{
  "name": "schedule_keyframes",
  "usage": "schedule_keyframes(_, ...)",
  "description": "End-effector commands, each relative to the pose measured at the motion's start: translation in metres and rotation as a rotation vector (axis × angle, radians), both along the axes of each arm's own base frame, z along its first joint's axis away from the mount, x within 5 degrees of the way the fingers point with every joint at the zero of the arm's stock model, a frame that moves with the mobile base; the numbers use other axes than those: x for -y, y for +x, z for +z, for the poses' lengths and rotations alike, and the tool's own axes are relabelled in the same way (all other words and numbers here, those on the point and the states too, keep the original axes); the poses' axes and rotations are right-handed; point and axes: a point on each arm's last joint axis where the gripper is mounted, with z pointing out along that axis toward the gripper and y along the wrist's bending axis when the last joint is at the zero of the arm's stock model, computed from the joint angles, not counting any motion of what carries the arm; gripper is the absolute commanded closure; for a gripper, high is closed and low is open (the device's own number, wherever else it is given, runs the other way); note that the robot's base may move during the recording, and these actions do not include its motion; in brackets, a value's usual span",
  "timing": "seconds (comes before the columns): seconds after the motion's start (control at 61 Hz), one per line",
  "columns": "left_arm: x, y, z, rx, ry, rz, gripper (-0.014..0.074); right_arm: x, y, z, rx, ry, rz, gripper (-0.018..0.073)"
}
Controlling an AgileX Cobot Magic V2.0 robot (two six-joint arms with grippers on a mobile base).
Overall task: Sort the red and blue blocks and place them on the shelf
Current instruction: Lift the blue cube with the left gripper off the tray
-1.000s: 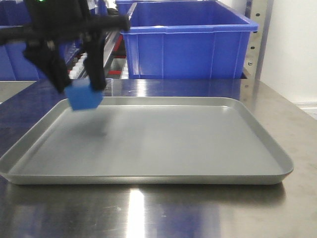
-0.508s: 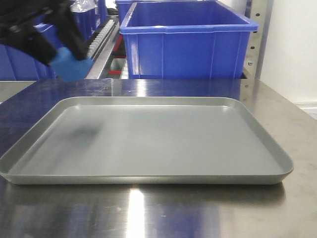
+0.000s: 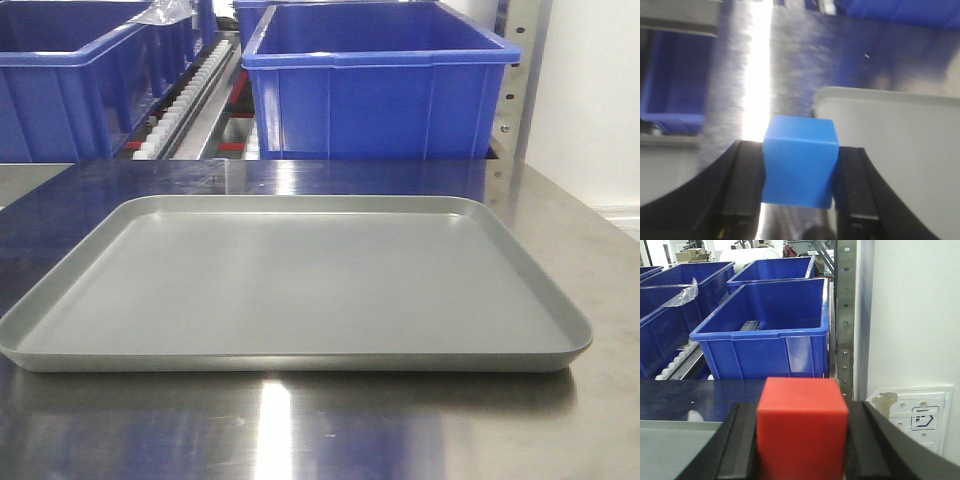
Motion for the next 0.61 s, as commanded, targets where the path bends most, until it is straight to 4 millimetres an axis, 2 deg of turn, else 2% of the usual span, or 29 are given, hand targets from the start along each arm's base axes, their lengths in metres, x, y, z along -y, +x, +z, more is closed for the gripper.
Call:
schedule_keyframes(0.0,-0.009,-0.014,0.019,0.17,-0.006,0.036,0.0475,0.002,-0.002,0.016,0.107,-0.003,-0.019,0.0522)
schedule_keyframes(0.131,-0.015,-0.035,0.023,0.247,-0.012,0.058,0.0475,0.002,-0.002,0.016,0.107,-0.003,-0.019,0.0522)
schedule_keyframes(0.279,-0.018,-0.054,0.038,0.387,-0.032,0.064,0.0475,0.002,-0.002,0.016,0.107,-0.003,-0.019,0.0522)
schedule_keyframes(0.475,-0.024,-0.076,0.05,0.523,0.093,0.061,0.0475,0.002,-0.002,0.016,0.107,-0.003,-0.019,0.0522)
schedule_keyframes(0.59,-0.026,-0.086,0.053,0.566,0.099,0.064,0.0475,0.002,-0.002,0.016,0.107,-0.003,-0.019,0.0522)
